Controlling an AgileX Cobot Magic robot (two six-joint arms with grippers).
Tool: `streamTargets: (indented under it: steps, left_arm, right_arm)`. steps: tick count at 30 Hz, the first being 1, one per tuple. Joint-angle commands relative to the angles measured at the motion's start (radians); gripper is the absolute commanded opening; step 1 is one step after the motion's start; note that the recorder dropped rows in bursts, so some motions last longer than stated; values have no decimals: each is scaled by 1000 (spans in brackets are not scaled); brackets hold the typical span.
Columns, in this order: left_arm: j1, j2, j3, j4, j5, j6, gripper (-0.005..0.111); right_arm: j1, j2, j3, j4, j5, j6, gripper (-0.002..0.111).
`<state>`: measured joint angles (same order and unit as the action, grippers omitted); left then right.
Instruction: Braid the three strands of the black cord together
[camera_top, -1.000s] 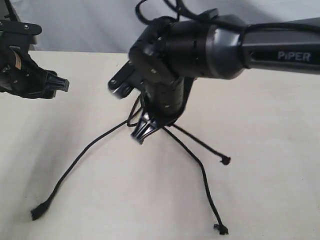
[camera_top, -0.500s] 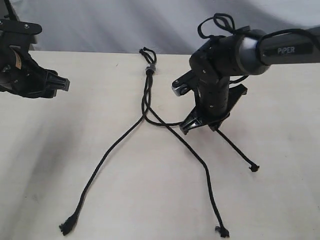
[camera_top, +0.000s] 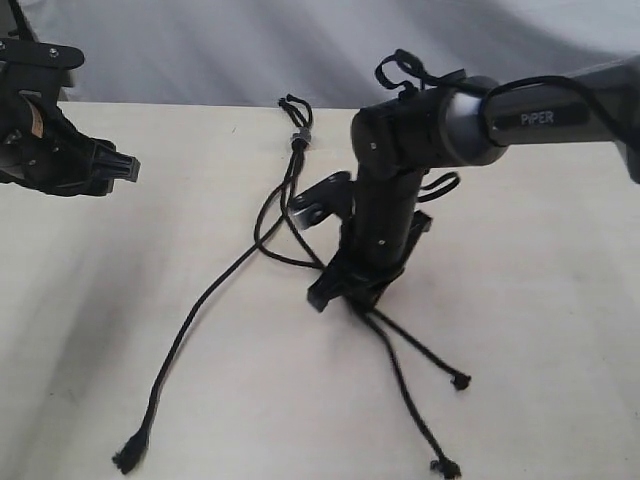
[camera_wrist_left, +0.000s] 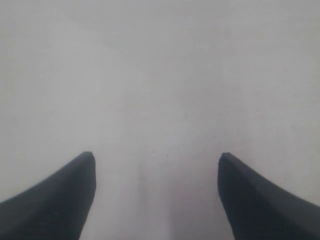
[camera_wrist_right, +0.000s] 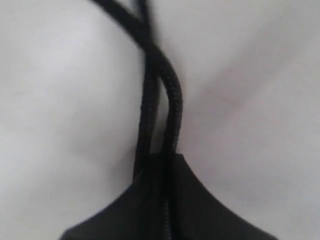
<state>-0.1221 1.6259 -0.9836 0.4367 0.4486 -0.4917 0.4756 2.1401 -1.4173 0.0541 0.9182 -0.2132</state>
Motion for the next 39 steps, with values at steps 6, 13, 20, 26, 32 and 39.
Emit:
streamTargets:
  steps: [6,13,20,26,32,39]
  left_arm:
    - [4,1,-1,1,-8,-2,66]
    - [4,1,-1,1,-8,-2,66]
    - [4,1,-1,1,-8,-2,66]
    - [4,1,-1,-1,-7,-2,66]
    - [4,1,-1,-3,-7,-2,66]
    - [-3,1,-1,-55,4,16,66]
  right_arm:
    - [165,-43,10,358,133,-490,-1]
    - [42,-144,40,367,49,-484,-1]
    - [-132,-144,49,363,51,-346,-1]
    - [-182,-126,76,363,-17,-329,0]
    - [-182,-122,76,344,-34,-298,4]
    - [-182,-125,75,294,-64,-273,55]
